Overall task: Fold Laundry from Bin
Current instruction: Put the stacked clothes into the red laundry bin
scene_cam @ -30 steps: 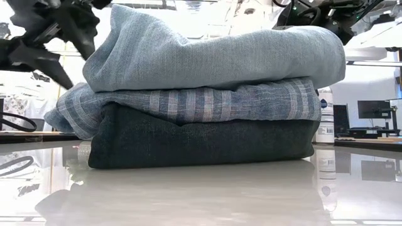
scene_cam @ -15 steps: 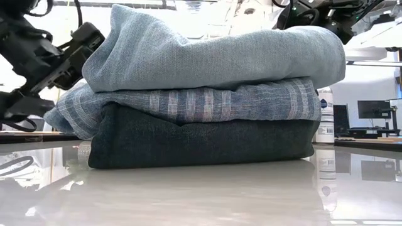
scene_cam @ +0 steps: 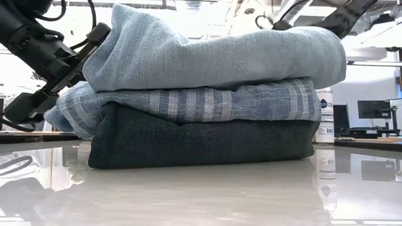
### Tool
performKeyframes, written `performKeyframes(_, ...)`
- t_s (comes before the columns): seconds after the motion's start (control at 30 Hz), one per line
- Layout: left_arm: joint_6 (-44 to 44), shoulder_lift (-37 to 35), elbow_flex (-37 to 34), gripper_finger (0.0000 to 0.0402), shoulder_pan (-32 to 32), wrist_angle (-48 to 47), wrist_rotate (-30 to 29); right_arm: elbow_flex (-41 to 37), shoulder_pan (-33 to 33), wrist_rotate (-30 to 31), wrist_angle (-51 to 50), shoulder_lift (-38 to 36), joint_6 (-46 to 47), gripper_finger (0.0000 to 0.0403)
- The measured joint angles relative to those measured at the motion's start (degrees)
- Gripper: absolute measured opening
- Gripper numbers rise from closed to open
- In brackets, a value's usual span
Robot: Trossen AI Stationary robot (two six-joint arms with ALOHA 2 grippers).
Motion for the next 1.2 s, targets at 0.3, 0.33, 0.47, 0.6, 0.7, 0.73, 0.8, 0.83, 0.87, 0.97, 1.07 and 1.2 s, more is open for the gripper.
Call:
performKeyframes(0.3, -3.46, 0.33, 0.00, 0.0273, 0.19, 1.88, -2.60, -0.28, 3.98, 0.82, 13.22, 10.03, 6.57, 0.0291)
performKeyframes(0.33, -4.27, 0.94, 0.00, 0.0273, 0.47, 2.43, -2.75, -0.27, 4.48, 1.24, 13.24, 10.58, 6.64, 0.0291)
performKeyframes(0.47, -4.95, 5.63, 0.00, 0.0273, 1.67, 9.54, -2.67, -0.23, 5.98, 1.95, 14.16, 12.45, 6.70, 0.0291)
performKeyframes(0.6, -5.21, 14.40, -0.02, 0.0273, 3.11, 22.47, -2.12, -0.17, 6.61, 0.51, 14.54, 14.05, 6.65, 0.0291)
performKeyframes(0.7, -6.68, 21.08, -0.02, 0.0273, 3.49, 31.65, -1.61, -0.17, 6.58, -1.92, 15.21, 15.73, 6.48, 0.0291)
performKeyframes(0.73, -7.12, 22.96, -0.02, 0.0273, 3.55, 34.47, -1.42, -0.17, 6.57, -2.91, 16.10, 16.48, 6.16, 0.0291)
performKeyframes(0.8, -6.69, 26.10, -0.02, 0.0273, 3.71, 39.24, -1.20, -0.23, 6.41, -5.25, 18.25, 18.43, 5.94, 0.0291)
performKeyframes(0.83, -6.16, 27.18, -0.02, 0.0273, 3.85, 41.23, -1.19, -0.22, 6.33, -6.44, 19.27, 19.42, 6.40, 0.0290)
performKeyframes(0.87, -5.73, 28.05, -0.07, 0.0273, 3.96, 43.07, -1.46, -0.11, 6.29, -7.44, 19.96, 20.69, 7.38, 0.0287)
performKeyframes(0.97, -3.69, 28.89, -0.03, 0.0269, 4.16, 44.72, -3.08, 0.11, 6.29, -11.43, 21.75, 24.26, 9.31, 0.0260)
performKeyframes(1.07, -1.55, 29.06, 0.11, 0.0245, 4.79, 44.71, -5.21, 0.46, 6.59, -14.48, 25.13, 26.38, 11.20, 0.0199)
performKeyframes(1.2, 1.57, 29.22, 1.46, 0.0169, 5.53, 43.41, -6.73, 1.89, 6.75, -16.03, 24.26, 26.47, 10.19, 0.0100)
